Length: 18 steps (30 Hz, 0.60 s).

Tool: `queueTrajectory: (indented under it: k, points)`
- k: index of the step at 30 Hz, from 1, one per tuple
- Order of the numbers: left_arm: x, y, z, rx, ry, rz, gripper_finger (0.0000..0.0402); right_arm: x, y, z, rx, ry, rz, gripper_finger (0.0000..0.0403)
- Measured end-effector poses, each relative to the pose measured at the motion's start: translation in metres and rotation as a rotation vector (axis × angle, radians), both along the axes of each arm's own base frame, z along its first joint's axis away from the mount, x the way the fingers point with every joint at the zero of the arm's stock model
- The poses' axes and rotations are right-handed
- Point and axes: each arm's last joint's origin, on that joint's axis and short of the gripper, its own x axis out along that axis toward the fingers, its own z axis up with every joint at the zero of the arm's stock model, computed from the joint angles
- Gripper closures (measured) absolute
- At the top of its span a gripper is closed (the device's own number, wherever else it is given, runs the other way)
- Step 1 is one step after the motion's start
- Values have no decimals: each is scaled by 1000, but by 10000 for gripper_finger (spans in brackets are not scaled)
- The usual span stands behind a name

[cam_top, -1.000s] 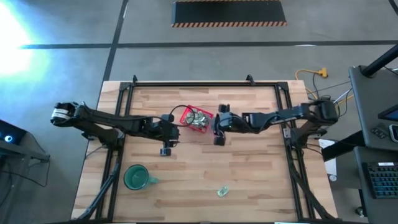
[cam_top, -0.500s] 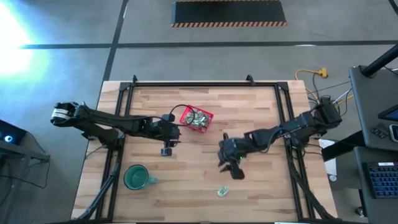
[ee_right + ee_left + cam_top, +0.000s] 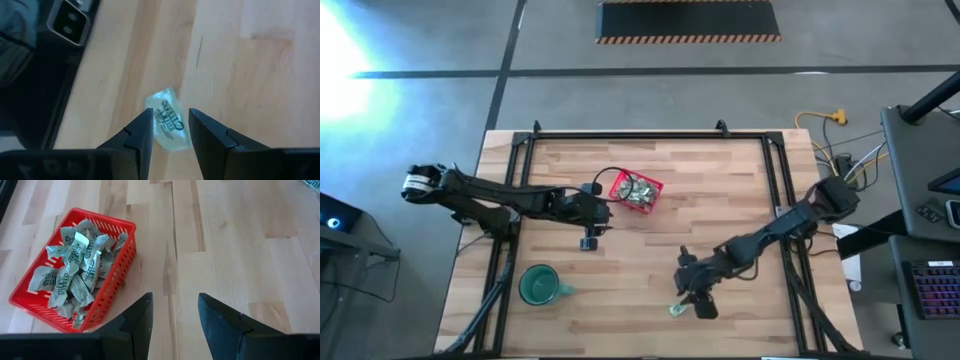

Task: Pick and place items into bin
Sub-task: Put the stevia packet into the red bin

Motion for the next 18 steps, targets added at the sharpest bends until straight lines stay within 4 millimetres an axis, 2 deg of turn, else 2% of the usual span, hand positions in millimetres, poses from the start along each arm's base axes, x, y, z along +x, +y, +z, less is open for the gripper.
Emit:
queueTrajectory:
  k: [10,18]
  points:
    - [1,0,1,-2,-18,1,261,0,12,-30,-2,92,-47,294]
    - [1,0,1,-2,-20,1,261,4,18,-39,27,87,-66,302]
